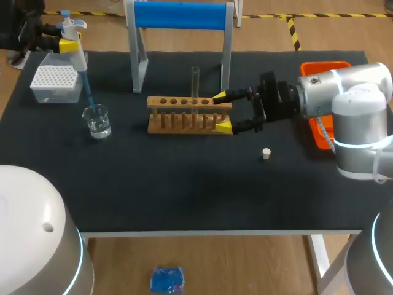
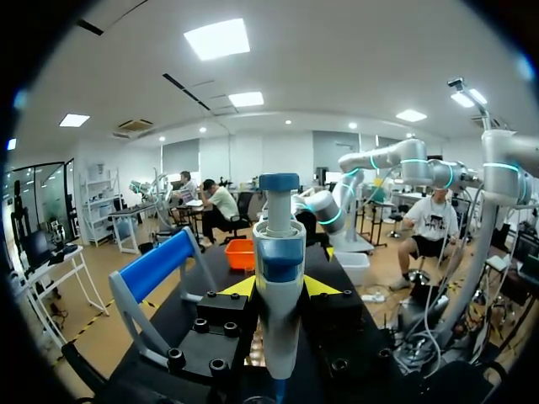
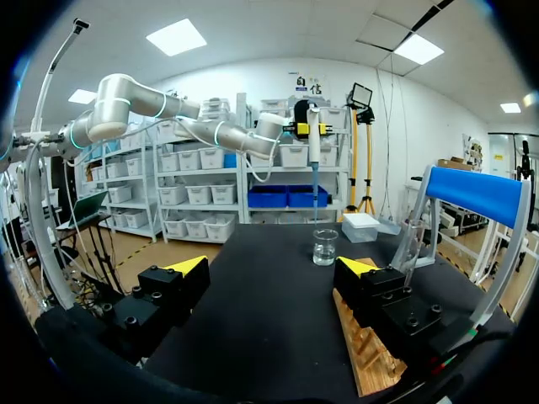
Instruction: Invert the test tube, pick up the pipette, mount the tip to pipette, aspirate from beaker and dispense into the tube, eject the tip, return the pipette, and cap with the stopper.
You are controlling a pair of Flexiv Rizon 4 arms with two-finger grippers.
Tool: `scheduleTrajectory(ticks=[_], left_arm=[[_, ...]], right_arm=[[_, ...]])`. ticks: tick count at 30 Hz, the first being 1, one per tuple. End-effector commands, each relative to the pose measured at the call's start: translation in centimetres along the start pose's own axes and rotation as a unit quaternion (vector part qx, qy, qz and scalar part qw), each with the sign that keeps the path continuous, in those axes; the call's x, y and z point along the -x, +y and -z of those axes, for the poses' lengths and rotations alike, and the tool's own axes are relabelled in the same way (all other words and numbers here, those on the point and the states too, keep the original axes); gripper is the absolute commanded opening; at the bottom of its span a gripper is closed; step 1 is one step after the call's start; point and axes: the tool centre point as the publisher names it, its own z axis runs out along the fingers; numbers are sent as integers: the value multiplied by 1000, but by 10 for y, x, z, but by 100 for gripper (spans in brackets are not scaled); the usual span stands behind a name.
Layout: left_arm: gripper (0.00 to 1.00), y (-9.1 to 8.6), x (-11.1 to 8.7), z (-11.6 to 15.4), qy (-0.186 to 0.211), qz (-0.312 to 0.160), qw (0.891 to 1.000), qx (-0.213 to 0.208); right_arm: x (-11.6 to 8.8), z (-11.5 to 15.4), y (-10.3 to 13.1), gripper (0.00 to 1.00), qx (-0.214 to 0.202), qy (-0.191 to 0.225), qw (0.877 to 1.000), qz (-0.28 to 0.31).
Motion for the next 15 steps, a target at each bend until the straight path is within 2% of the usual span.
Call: scheduleTrajectory(ticks=[1, 4, 6, 8, 10, 12, 15], left_arm=[[0, 0, -1, 0, -2, -1, 1000, 0], [0, 0, -1, 0, -2, -1, 1000, 0], [0, 0, -1, 0, -2, -1, 1000, 0], [0, 0, -1, 0, -2, -1, 1000, 0], [0, 0, -1, 0, -2, -1, 1000, 0], [0, 0, -1, 0, -2, -1, 1000, 0], [0, 0, -1, 0, -2, -1, 1000, 0]], right_arm=[[0, 1, 1, 100, -1, 1, 1000, 0], [0, 1, 1, 100, -1, 1, 1000, 0], [-1, -9, 2, 100, -19, -18, 1000, 3], [1, -19, 3, 100, -18, -27, 999, -5], [3, -34, 2, 100, -48, -51, 998, 2], [7, -49, 1, 100, -49, -51, 997, -22], [16, -73, -2, 100, -76, -78, 993, -34]])
